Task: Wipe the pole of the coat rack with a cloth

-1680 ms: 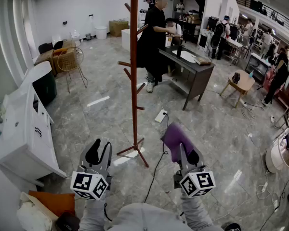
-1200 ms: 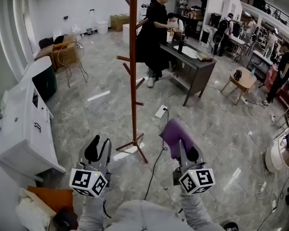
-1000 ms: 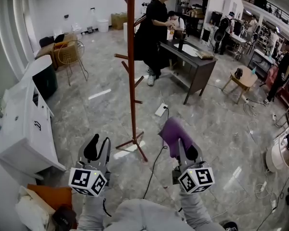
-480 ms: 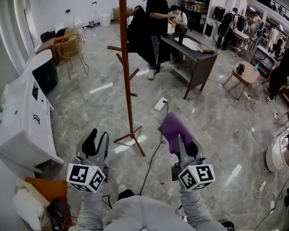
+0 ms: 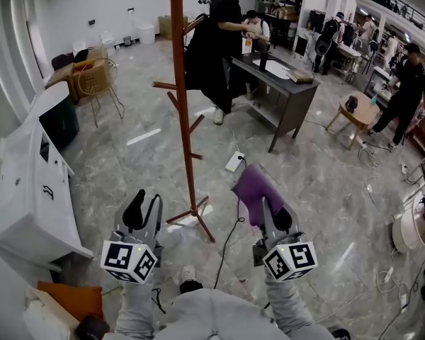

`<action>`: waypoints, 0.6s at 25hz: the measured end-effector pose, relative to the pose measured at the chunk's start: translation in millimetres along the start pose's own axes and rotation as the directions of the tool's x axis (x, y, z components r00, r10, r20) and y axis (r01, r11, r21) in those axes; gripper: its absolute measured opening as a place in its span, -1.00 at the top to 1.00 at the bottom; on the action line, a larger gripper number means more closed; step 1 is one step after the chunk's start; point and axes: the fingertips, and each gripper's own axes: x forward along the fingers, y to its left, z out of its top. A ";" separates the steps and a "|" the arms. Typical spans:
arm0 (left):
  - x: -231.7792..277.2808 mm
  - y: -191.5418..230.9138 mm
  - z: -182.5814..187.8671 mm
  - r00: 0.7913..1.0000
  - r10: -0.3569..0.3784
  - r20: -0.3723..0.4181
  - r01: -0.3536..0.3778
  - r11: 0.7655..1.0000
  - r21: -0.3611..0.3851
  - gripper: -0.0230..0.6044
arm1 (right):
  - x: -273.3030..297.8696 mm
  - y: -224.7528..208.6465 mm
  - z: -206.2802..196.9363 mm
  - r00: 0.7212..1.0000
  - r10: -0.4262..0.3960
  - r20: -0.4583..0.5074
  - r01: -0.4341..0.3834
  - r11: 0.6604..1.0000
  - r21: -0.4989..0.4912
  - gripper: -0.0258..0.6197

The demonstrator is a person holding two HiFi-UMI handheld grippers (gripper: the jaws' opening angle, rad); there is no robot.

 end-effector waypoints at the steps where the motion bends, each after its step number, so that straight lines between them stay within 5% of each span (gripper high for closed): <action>1: 9.8 7.0 0.1 1.000 -0.007 0.000 0.007 1.000 -0.002 0.39 | 10.7 1.0 0.3 1.000 -0.003 0.001 0.003 1.000 -0.005 0.76; 15: 129.8 118.0 -1.5 0.992 -0.120 -0.022 0.120 0.993 -0.007 0.39 | 171.3 42.5 49.7 0.987 -0.040 0.157 0.069 0.981 -0.180 0.75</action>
